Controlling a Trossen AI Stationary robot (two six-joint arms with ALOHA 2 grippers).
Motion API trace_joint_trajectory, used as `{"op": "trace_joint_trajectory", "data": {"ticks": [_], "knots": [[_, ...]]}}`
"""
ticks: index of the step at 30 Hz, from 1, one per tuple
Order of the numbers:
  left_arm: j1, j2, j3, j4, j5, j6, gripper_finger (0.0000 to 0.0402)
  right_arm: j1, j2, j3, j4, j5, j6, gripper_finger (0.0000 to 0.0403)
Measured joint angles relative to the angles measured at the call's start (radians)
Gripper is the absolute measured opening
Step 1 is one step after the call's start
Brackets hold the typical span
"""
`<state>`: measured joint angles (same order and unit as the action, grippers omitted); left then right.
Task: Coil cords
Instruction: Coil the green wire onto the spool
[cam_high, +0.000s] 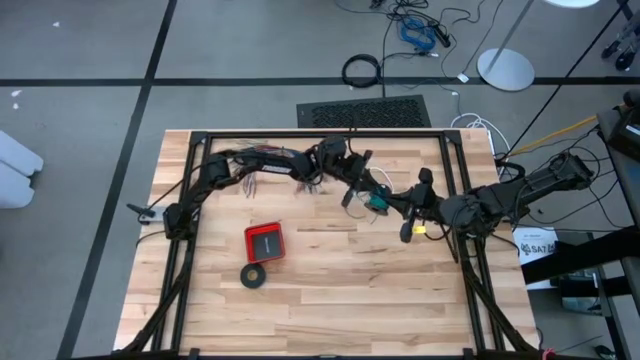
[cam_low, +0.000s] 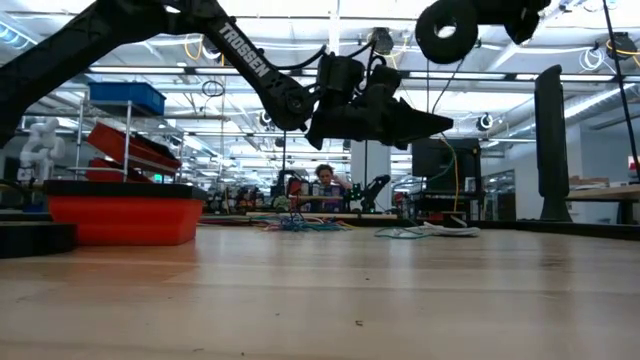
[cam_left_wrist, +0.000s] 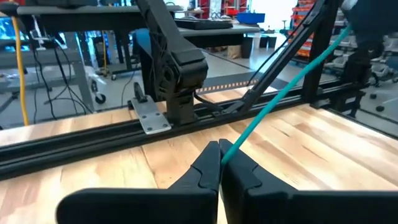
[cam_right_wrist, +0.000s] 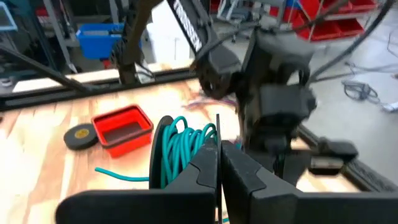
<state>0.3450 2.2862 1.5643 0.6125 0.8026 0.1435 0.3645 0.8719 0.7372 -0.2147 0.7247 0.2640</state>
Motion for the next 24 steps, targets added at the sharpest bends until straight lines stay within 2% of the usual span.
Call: {"op": "trace_joint_trajectory", "data": {"ticks": [4,18,24], "knots": [[0.017,-0.009,0.000,-0.003,0.035,-0.030,0.0004,0.000,0.000,0.000,-0.089,0.003,0.052,0.0000],[0.033,-0.044,0.008,-0.118,0.030,-0.066,0.0002,-0.035,0.031,0.000,-0.377,0.044,0.162,0.0000],[0.032,-0.044,0.058,-0.200,0.026,-0.086,0.0002,-0.068,0.107,0.000,-0.432,0.140,0.178,0.0000]]}}
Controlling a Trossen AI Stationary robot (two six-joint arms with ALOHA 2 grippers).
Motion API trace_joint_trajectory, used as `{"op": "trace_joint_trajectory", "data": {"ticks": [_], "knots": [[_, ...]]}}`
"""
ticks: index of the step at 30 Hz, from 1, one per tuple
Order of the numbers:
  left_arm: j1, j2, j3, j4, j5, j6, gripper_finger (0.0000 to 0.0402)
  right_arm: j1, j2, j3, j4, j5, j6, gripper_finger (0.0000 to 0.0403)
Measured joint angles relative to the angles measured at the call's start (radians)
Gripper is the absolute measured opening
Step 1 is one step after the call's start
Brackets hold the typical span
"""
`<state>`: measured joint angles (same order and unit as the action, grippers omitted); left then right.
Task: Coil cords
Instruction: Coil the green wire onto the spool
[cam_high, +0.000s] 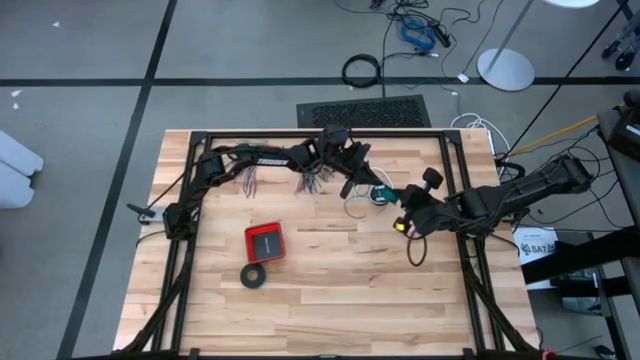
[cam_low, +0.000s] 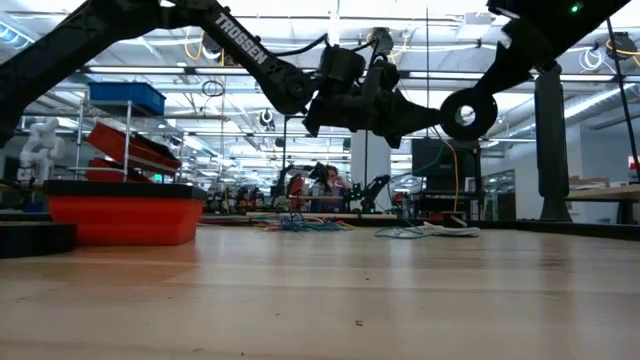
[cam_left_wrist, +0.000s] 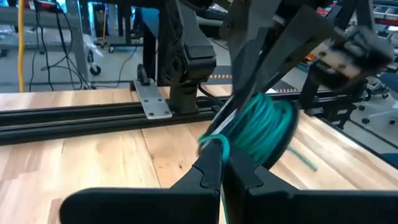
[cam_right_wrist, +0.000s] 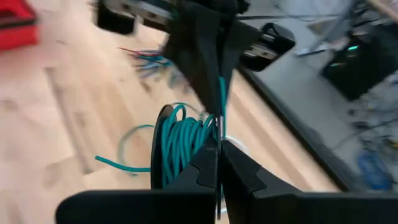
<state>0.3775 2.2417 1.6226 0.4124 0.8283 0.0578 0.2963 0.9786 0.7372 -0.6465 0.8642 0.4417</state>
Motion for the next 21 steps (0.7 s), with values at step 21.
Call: {"op": "trace_joint_trajectory", "data": {"ticks": [21], "knots": [[0.002,-0.066,0.030,-0.220,-0.008,0.053,0.0002,-0.061,0.138,0.000,-0.032,0.158,0.001,0.0000]]}}
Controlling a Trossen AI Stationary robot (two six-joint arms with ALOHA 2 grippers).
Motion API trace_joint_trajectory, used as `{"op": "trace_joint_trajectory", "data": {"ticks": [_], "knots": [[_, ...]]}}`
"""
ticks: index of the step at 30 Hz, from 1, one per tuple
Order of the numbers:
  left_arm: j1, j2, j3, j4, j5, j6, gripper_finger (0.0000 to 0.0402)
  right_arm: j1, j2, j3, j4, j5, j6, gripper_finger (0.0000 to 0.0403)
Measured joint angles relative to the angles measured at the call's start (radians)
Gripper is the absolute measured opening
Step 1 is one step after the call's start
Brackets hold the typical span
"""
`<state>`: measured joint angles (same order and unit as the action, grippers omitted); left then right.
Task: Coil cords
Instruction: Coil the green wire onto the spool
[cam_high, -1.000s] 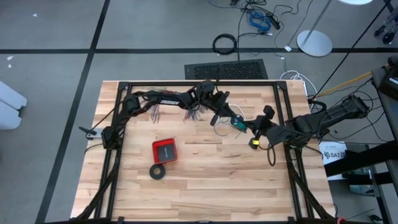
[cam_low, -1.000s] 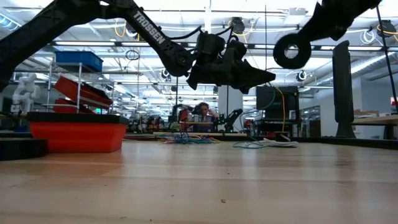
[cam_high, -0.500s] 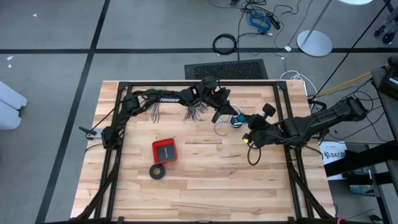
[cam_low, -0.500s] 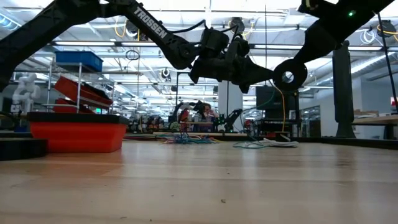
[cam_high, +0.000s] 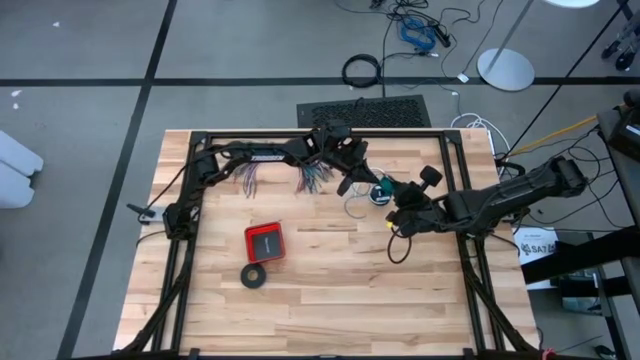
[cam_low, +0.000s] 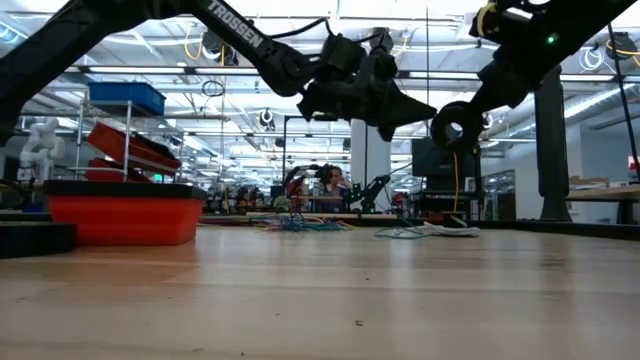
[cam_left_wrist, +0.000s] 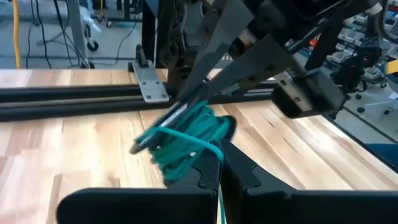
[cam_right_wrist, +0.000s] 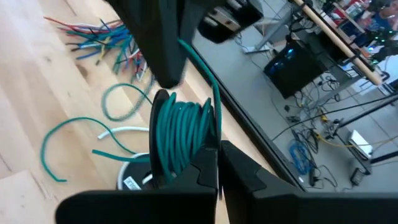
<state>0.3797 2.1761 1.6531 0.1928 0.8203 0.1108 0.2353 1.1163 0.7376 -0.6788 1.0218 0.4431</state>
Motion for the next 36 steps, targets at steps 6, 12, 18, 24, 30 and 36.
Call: {"op": "trace_joint_trajectory", "data": {"ticks": [6,12,18,24,30,36], "knots": [[-0.002,-0.020,0.000,-0.072,-0.016,0.026,0.0002,-0.016,0.021,0.000,0.001,0.063,0.015,0.0000],[0.021,-0.021,0.000,-0.108,-0.040,0.037,0.0002,-0.016,0.012,0.000,0.038,0.069,-0.017,0.0000],[0.050,-0.021,0.000,-0.110,-0.052,0.035,0.0002,0.021,0.005,0.000,0.100,0.059,-0.073,0.0000],[0.054,-0.021,0.000,-0.161,-0.078,0.070,0.0002,0.049,0.005,0.000,0.177,0.102,-0.154,0.0000],[0.052,-0.021,-0.001,-0.213,-0.080,0.104,0.0002,0.046,0.005,0.000,0.201,0.118,-0.203,0.0000],[0.059,-0.021,-0.001,-0.212,-0.080,0.106,0.0002,0.039,0.005,0.000,0.186,0.044,-0.202,0.0000]]}}
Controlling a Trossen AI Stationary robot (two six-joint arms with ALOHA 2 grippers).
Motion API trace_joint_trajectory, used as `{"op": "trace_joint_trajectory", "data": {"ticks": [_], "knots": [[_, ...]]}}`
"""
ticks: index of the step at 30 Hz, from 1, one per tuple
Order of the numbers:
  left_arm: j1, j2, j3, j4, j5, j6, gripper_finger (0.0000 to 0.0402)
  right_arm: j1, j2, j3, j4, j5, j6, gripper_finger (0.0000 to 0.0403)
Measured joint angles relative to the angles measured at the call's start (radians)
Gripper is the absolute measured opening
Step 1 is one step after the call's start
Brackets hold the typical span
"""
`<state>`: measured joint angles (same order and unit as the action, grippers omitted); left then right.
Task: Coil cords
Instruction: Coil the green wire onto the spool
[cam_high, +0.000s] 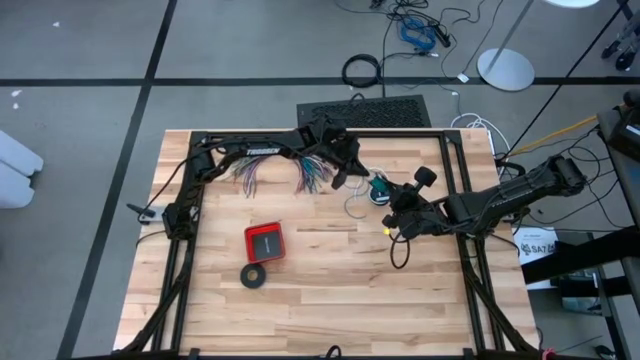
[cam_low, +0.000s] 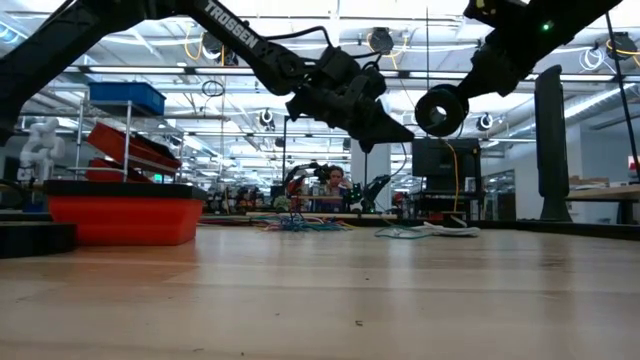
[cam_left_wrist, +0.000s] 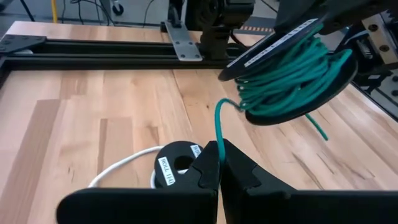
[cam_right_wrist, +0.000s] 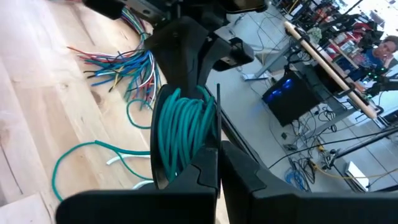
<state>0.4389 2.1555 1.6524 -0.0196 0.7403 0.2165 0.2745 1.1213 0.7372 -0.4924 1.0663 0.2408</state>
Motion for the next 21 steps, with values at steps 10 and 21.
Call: {"op": "trace_joint_trajectory", "data": {"ticks": [10,21], "knots": [[-0.001,0.000,0.000,0.001,0.004,-0.005,0.0002,-0.045,0.000,0.000,-0.093,-0.059,0.056,0.0000],[-0.022,-0.063,-0.001,0.006,0.018,-0.016,0.0002,-0.113,0.000,0.000,-0.146,-0.097,0.080,0.0000]]}}
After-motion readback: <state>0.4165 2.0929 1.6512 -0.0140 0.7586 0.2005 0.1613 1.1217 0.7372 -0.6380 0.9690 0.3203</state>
